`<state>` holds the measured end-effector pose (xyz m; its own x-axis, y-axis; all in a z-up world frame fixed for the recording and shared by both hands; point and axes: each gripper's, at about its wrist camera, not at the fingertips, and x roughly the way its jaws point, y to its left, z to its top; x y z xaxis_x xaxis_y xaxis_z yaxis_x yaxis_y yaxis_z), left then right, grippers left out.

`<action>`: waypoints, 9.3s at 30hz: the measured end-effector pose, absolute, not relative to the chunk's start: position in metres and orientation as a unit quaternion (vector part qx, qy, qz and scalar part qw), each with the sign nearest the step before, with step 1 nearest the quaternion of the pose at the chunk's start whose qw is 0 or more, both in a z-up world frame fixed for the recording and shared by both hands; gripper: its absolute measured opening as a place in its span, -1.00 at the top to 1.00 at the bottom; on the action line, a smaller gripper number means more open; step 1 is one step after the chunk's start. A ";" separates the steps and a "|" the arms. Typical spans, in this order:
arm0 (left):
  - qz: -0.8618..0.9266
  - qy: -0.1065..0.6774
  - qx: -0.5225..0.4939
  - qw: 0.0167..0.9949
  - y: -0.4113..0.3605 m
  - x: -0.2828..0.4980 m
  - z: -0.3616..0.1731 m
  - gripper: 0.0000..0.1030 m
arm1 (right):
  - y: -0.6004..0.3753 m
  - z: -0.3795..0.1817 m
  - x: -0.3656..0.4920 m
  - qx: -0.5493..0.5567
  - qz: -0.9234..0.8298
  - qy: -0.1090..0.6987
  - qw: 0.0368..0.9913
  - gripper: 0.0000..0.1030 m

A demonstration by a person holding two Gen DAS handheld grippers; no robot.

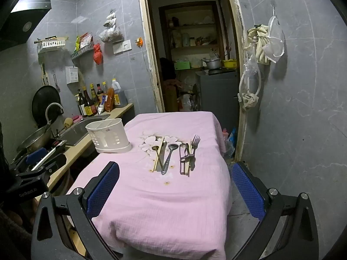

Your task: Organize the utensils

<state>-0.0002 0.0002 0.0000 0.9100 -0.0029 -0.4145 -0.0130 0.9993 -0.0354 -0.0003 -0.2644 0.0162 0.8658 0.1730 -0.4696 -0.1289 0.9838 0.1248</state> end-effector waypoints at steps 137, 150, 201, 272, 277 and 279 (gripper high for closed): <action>-0.097 0.198 0.002 0.975 0.047 0.162 0.012 -0.98 | -0.235 0.036 0.097 0.053 -0.064 0.232 0.969 -0.98; -0.038 0.328 -0.034 0.943 0.011 0.245 -0.064 -0.98 | -0.298 -0.075 0.234 0.114 0.052 0.359 0.925 -0.98; -0.077 0.510 -0.269 0.813 -0.007 0.347 -0.179 0.76 | -0.288 -0.199 0.413 0.079 0.364 0.458 0.807 0.75; -0.002 0.222 -0.185 0.957 0.273 0.320 0.000 0.95 | 0.042 0.071 0.308 -0.074 0.083 0.151 0.982 0.96; 0.002 0.232 -0.173 0.957 0.267 0.324 -0.017 0.95 | 0.048 0.050 0.314 -0.087 0.074 0.176 0.978 0.96; 0.007 0.232 -0.169 0.958 0.264 0.325 -0.023 0.95 | 0.048 0.043 0.318 -0.084 0.072 0.187 0.976 0.96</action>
